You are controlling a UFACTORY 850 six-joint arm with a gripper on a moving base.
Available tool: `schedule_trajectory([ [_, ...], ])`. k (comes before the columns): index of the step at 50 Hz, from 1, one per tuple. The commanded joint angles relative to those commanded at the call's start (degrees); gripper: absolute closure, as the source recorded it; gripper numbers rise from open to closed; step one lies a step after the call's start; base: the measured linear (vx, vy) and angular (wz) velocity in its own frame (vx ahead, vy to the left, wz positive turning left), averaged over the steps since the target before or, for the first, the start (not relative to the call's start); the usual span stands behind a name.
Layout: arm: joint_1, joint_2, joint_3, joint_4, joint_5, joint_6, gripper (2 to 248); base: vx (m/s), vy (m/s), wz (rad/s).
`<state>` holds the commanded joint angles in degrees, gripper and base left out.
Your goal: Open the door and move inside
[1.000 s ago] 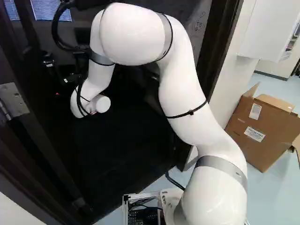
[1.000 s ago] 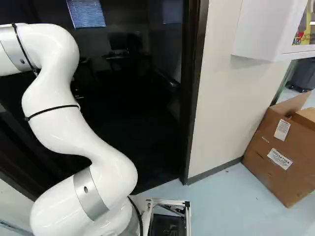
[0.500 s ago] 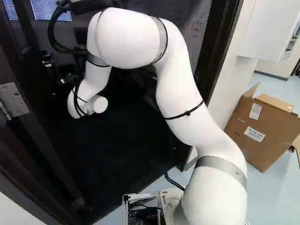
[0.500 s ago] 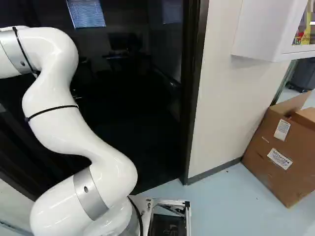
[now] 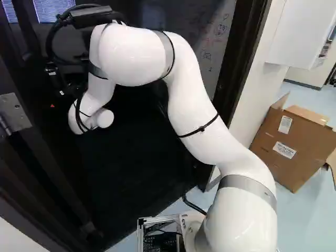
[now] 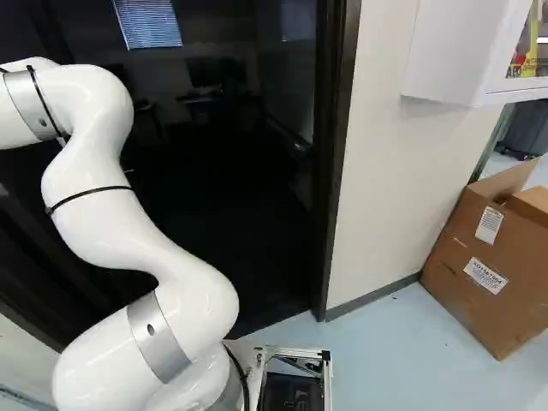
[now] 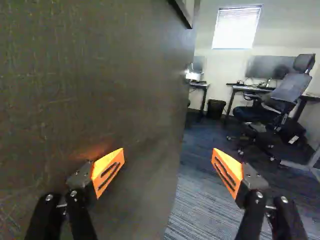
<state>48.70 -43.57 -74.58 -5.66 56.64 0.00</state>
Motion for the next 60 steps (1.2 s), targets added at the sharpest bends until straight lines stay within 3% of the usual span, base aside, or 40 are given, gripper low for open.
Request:
schedule_trajectory([
  [31,2.7,-5.4,-7.6,-6.6,0.0,0.0,3,0.001,0.000,-0.013],
  [60,1.3,-1.2,-1.7,-0.9,0.0,0.0,3,0.000,0.000,0.000],
])
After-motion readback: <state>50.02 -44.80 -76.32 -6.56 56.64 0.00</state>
